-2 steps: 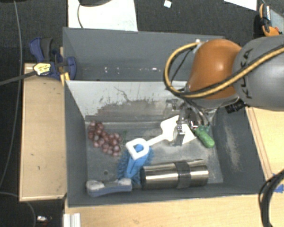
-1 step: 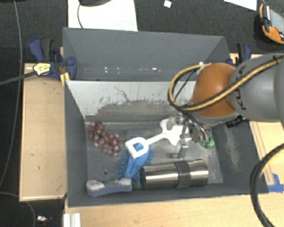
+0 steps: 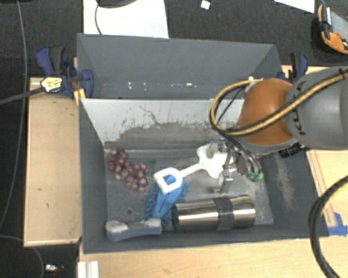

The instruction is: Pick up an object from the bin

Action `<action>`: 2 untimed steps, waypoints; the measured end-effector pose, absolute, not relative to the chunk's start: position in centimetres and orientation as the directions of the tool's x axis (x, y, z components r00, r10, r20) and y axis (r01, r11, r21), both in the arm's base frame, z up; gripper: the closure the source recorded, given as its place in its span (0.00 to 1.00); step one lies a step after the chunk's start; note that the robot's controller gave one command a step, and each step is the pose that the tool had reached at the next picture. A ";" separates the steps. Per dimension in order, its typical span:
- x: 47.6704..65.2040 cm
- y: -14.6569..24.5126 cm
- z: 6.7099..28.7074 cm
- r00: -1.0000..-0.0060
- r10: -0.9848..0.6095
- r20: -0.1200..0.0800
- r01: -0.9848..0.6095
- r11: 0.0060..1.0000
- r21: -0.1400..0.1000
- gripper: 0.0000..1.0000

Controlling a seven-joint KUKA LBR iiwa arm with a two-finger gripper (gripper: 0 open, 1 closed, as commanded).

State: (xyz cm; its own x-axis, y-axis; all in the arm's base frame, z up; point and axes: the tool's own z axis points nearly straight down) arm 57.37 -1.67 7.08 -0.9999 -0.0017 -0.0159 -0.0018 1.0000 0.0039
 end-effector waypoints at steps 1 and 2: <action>57.6 -1.0 7.1 -1.000 -0.016 -0.007 -0.016 1.000 0.002 0.00; 57.5 -1.6 7.1 -1.000 -0.001 -0.017 -0.001 1.000 0.005 0.00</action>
Offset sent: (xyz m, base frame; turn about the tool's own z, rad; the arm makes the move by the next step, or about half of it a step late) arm 0.0005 0.0007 0.0000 -0.0014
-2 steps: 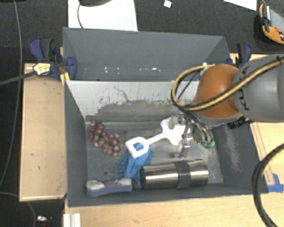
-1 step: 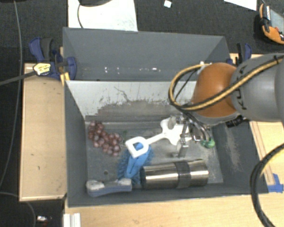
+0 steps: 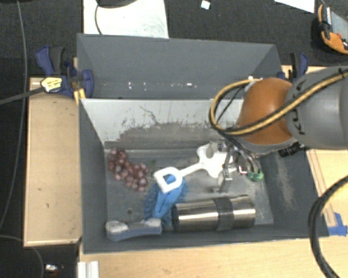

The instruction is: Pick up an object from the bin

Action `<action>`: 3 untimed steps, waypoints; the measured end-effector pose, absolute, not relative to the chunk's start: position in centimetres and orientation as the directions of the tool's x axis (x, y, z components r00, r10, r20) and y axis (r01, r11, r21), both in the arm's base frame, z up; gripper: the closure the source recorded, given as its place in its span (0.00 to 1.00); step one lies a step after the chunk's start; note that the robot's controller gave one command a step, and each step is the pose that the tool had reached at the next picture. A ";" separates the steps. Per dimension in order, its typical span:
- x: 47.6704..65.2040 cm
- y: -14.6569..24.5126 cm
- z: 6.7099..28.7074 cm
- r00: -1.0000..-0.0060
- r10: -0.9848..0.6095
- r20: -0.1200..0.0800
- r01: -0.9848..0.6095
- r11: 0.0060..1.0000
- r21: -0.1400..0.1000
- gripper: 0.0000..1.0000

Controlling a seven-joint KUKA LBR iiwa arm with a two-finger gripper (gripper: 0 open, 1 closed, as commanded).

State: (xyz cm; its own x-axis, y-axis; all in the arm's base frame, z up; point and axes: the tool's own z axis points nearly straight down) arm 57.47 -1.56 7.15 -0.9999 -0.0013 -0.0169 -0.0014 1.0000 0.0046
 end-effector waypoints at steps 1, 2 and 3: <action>57.7 -1.1 7.2 -1.000 -0.011 -0.011 -0.011 1.000 0.004 1.00; 57.7 -1.1 7.2 -1.000 -0.011 -0.010 -0.011 1.000 0.004 1.00; 57.6 -1.1 7.7 -1.000 -0.011 -0.011 -0.011 1.000 0.004 1.00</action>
Offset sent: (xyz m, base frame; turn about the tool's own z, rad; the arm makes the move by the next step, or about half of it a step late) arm 0.0000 0.0000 0.0000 0.0000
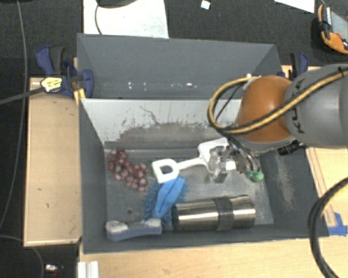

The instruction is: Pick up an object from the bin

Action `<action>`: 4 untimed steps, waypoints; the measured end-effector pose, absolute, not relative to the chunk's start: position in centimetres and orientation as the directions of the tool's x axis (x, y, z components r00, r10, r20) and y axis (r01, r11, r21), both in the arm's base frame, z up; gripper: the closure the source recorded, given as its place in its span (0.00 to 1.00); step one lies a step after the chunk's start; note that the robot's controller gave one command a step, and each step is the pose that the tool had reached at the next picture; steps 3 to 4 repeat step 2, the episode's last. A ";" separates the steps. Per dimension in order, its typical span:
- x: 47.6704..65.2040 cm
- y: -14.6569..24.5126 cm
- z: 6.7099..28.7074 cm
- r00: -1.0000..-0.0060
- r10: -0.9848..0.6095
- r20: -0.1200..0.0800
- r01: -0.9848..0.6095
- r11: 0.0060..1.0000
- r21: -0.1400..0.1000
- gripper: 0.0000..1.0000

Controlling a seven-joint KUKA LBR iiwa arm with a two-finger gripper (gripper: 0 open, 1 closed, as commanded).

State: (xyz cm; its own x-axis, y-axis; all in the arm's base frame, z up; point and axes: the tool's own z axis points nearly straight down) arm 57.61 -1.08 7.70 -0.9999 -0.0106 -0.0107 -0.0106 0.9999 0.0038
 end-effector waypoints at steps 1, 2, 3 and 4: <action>57.6 -1.1 9.5 -1.000 -0.010 -0.009 -0.010 1.000 0.004 1.00; 57.6 -1.1 11.7 -1.000 -0.010 -0.011 -0.010 1.000 0.004 1.00; 57.6 -1.1 11.7 -1.000 -0.010 -0.011 -0.010 1.000 0.004 1.00; 57.6 -1.1 11.7 -1.000 -0.010 -0.011 -0.010 1.000 0.004 1.00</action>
Offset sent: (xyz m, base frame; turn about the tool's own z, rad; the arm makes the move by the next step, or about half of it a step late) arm -0.0006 0.0001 0.0175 0.0006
